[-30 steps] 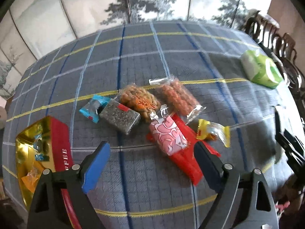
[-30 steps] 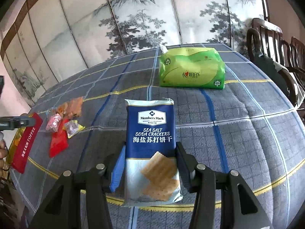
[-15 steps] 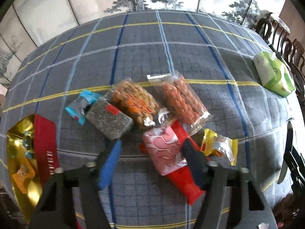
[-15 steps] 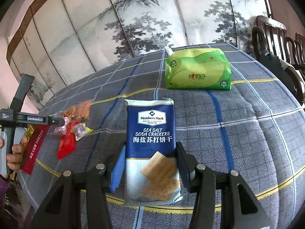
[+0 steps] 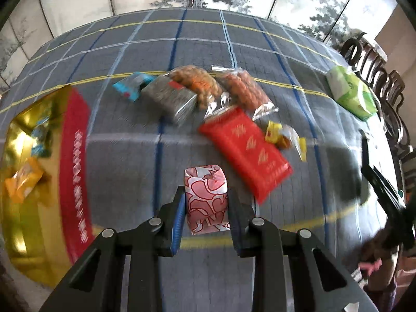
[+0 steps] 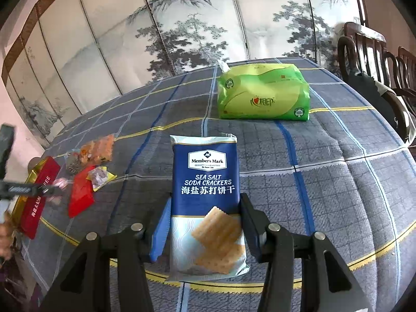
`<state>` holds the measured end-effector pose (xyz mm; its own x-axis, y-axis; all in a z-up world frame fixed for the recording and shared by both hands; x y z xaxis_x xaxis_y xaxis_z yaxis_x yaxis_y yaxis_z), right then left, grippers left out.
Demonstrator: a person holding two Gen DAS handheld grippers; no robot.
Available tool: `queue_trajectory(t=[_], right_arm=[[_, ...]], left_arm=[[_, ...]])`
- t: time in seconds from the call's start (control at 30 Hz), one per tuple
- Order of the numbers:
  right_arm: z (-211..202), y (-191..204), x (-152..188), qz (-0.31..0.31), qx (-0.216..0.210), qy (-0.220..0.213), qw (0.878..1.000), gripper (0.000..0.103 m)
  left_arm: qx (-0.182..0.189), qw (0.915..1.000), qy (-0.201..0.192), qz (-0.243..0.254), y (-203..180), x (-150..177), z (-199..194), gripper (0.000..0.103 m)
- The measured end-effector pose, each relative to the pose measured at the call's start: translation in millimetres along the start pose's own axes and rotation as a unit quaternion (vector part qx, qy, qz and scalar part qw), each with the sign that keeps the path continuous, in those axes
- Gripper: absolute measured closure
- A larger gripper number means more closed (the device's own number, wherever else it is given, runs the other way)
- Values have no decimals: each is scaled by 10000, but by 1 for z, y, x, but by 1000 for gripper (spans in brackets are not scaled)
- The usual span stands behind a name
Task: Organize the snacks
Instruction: 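Lift the pink packet toward the gold tray with the left gripper while the right gripper holds the cracker pack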
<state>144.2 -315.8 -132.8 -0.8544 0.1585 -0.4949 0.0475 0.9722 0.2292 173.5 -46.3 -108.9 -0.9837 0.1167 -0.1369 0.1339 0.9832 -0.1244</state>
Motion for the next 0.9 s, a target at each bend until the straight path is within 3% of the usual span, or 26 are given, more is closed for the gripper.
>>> queue_trajectory(t=[0.13,0.4,0.9], right_arm=[[2,-1,0,-3,99,40,9999,52],[3,-4,0,46,271,63,9996,52],[8,-1,1,6,565,223,9982,52]], left_arm=[[-3,9997,-205,-116,12,21,-23,76],[-429,9964,-698,-206,37,44,-58,76],[-802,9889,-1097,-610,91,57,-85,76]])
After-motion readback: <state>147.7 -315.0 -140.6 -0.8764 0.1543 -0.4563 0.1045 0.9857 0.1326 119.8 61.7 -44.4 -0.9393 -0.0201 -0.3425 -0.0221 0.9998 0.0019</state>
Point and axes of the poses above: each gripper's, at about its wrist camera, not at the fingertips, and z roughly the way its jaws point, y to its left, x to its underside, the point moved 8 cm from there along z, roughly the way its jaws point, and after that the axes turned 14 degrees about y, right-handed, at the moved point
